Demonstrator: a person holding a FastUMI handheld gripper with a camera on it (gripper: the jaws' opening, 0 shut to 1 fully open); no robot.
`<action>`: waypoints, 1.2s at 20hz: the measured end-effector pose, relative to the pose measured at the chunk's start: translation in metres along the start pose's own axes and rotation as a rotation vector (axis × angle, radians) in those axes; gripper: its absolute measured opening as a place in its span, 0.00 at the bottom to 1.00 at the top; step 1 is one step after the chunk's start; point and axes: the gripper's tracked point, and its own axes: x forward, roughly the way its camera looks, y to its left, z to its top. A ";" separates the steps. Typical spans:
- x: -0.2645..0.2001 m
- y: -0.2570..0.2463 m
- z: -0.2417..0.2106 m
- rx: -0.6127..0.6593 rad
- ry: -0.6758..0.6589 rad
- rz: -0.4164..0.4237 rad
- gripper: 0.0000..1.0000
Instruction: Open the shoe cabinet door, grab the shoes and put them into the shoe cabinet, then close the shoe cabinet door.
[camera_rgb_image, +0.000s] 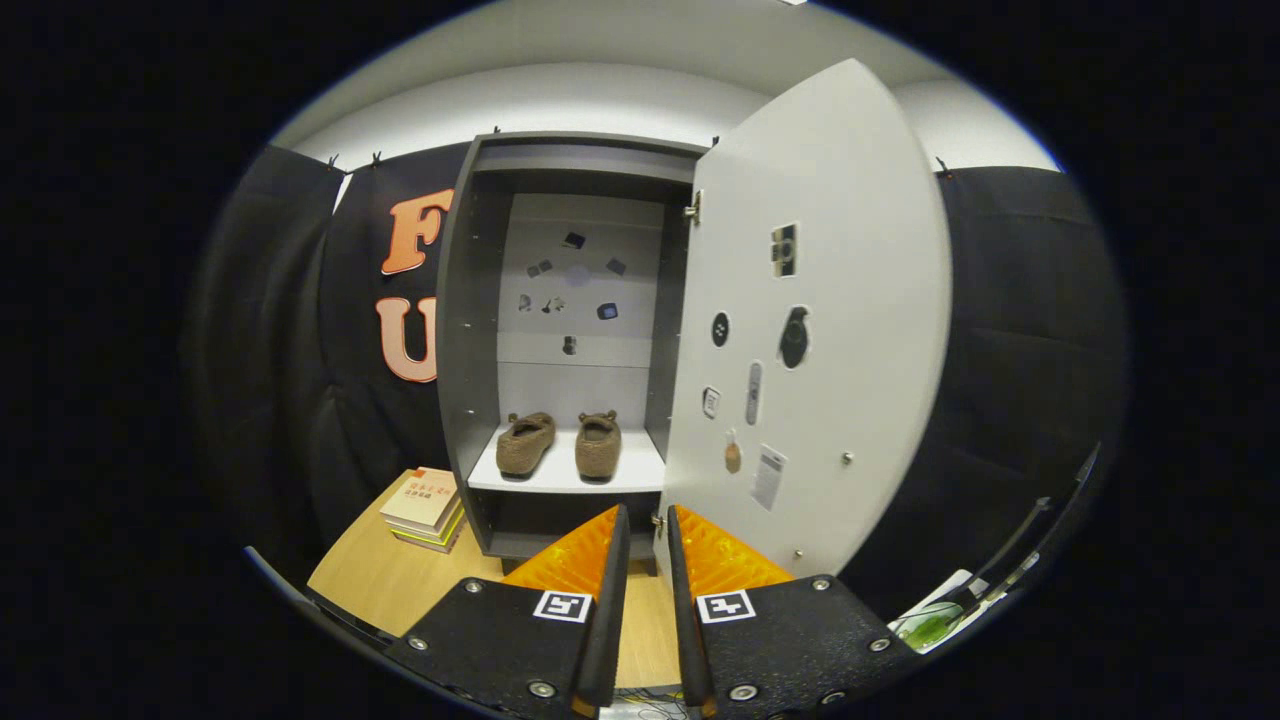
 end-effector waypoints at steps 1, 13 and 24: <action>-0.009 -0.012 -0.003 0.004 0.005 -0.019 0.25; -0.018 -0.140 -0.030 0.030 0.018 -0.186 0.33; 0.043 -0.149 -0.021 0.051 -0.029 -0.090 0.48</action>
